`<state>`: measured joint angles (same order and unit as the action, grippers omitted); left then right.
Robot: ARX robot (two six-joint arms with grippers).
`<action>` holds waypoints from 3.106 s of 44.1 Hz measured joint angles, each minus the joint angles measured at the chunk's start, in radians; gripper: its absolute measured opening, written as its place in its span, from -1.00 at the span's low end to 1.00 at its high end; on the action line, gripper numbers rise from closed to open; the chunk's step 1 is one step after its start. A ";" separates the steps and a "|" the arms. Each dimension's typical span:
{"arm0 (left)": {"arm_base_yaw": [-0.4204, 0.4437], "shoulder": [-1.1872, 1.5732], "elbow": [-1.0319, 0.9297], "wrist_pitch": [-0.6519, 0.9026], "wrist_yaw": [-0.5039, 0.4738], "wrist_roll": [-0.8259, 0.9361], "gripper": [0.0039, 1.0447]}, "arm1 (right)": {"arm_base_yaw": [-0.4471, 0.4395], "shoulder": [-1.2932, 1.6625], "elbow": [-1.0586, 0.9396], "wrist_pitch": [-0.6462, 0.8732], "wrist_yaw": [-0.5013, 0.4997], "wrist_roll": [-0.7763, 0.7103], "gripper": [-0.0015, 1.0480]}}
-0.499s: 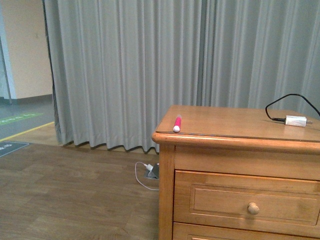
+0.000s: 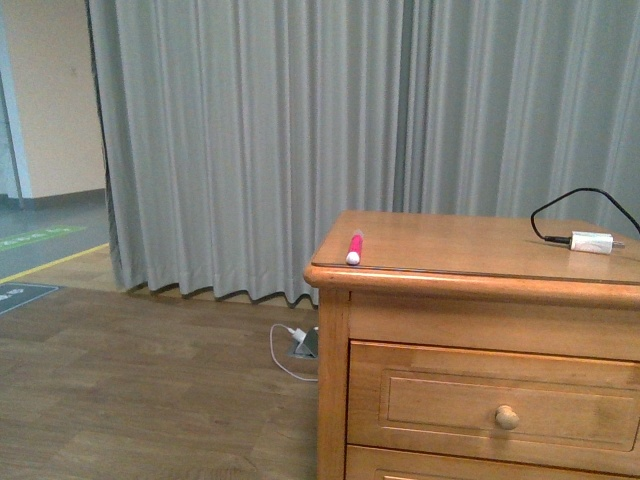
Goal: Place pink marker in drawer with both arms
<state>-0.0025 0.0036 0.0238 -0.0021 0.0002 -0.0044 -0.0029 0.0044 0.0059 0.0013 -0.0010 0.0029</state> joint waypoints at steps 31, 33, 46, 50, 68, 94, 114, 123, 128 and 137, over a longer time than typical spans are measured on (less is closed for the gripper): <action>0.000 0.000 0.000 0.000 0.000 0.000 0.89 | 0.000 0.000 0.000 0.000 0.000 0.000 0.84; 0.000 0.000 0.000 0.000 0.000 0.000 0.89 | 0.000 0.000 0.000 0.000 0.000 0.000 0.84; 0.000 0.000 0.000 0.000 0.000 0.000 0.89 | 0.146 0.167 0.049 -0.142 0.318 0.079 0.84; 0.000 0.000 0.000 0.000 0.000 0.000 0.89 | 0.200 0.313 0.054 -0.051 0.340 0.112 0.84; 0.000 0.000 0.000 0.000 0.000 0.000 0.89 | 0.278 1.593 0.492 0.687 0.295 0.200 0.84; 0.000 0.000 0.000 0.000 0.000 0.000 0.89 | 0.228 2.255 1.135 0.713 0.318 0.143 0.84; 0.000 0.000 0.000 0.000 0.000 0.000 0.89 | 0.196 2.360 1.227 0.697 0.312 0.125 0.84; 0.000 0.000 0.000 0.000 0.000 0.000 0.89 | 0.192 2.361 1.226 0.719 0.310 0.114 0.69; 0.000 0.000 0.000 0.000 0.000 0.000 0.89 | 0.193 2.361 1.220 0.736 0.311 0.113 0.42; 0.000 0.000 0.000 0.000 0.000 0.000 0.89 | 0.187 2.361 1.209 0.746 0.333 0.110 -0.10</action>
<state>-0.0025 0.0036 0.0238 -0.0021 0.0002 -0.0044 0.1844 2.3657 1.2148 0.7475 0.3321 0.1127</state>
